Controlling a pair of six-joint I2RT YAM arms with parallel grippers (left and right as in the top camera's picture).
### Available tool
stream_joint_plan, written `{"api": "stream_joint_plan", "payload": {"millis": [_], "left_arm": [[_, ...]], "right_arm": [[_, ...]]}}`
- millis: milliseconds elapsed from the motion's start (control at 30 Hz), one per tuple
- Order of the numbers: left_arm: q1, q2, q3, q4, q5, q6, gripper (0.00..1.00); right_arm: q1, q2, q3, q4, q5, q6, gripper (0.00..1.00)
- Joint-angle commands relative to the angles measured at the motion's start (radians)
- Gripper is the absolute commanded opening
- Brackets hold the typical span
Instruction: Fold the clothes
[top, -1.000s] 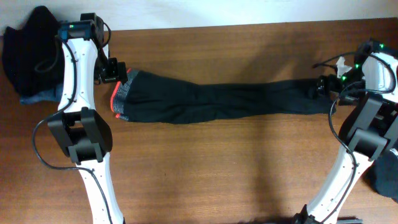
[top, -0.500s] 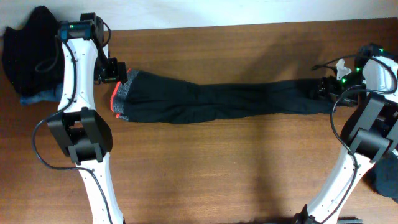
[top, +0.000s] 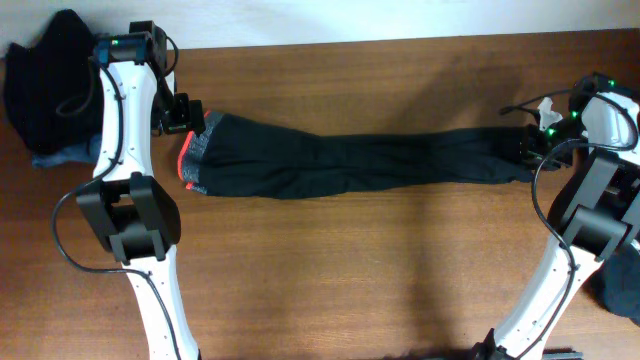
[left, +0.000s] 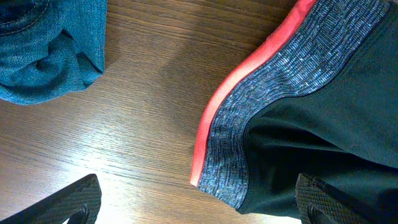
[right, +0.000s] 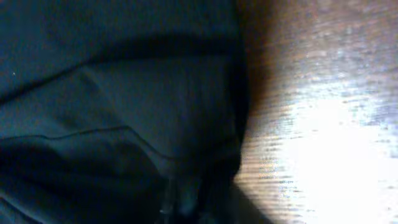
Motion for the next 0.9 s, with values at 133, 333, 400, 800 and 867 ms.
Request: {"api": "stream_joint_plan", "payload": {"millis": [133,333,400,800,867], "left_arm": [[0.003,-0.029,0.017,-0.003,0.01,-0.009,0.99],[0.003,-0.029,0.017,-0.002,0.01,-0.009,0.99],[0.003,-0.029,0.017,-0.002,0.01,-0.009,0.99],[0.003,-0.029,0.017,-0.001,0.01,-0.009,0.99],[0.003,-0.028,0.017,-0.001,0.01,-0.009,0.99]], "right_arm": [[-0.014,0.011,-0.01,0.002,-0.014,0.039,0.07],[-0.036,0.011,0.063,-0.055,-0.016,0.076,0.04],[-0.036,0.011,0.1,-0.085,-0.017,0.08,0.04],[-0.026,0.01,0.226,-0.195,-0.021,0.118,0.04],[-0.012,0.01,0.226,-0.198,-0.021,0.118,0.04]]}}
